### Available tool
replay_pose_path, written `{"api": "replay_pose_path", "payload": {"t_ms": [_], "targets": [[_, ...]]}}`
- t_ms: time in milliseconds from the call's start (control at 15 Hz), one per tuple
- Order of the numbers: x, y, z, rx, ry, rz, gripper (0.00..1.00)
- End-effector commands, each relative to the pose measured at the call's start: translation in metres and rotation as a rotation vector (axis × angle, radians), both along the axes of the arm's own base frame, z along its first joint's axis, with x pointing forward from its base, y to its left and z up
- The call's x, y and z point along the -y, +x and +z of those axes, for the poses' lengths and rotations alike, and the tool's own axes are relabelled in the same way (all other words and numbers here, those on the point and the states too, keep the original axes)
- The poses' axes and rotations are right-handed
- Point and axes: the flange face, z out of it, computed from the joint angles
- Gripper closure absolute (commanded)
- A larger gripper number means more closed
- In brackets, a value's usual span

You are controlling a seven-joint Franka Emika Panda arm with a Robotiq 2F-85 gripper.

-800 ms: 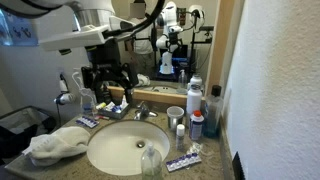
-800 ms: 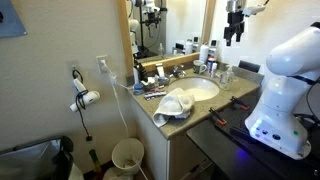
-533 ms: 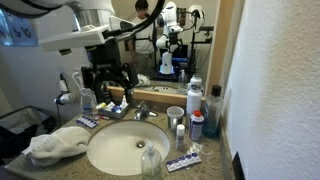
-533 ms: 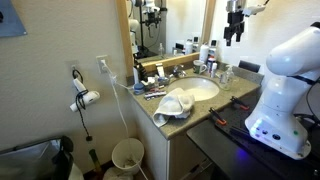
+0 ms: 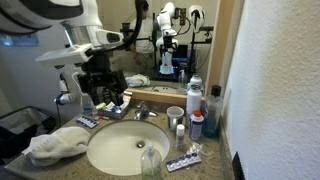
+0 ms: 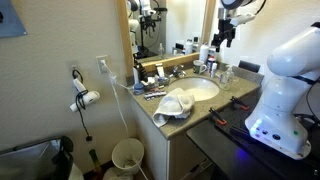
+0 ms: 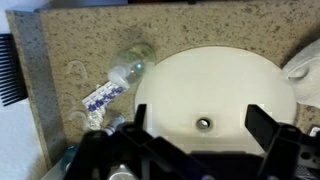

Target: Pick the cloth and hang it on the wall

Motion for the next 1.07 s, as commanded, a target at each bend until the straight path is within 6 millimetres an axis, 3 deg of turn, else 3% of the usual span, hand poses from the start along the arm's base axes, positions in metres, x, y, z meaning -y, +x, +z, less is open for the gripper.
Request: {"api": "replay_pose_path", "payload": {"t_ms": [0, 267, 600, 867, 1000], "targets": [[-0.065, -0.005, -0.041, 0.067, 0.01, -0.105, 0.0], [-0.146, 0.004, -0.079, 0.122, 0.081, -0.241, 0.0], [-0.229, 0.018, -0.125, 0.187, 0.17, -0.33, 0.0], [-0.272, 0.017, -0.175, 0.147, 0.217, -0.357, 0.0], [-0.282, 0.015, -0.196, 0.119, 0.218, -0.365, 0.0]]}}
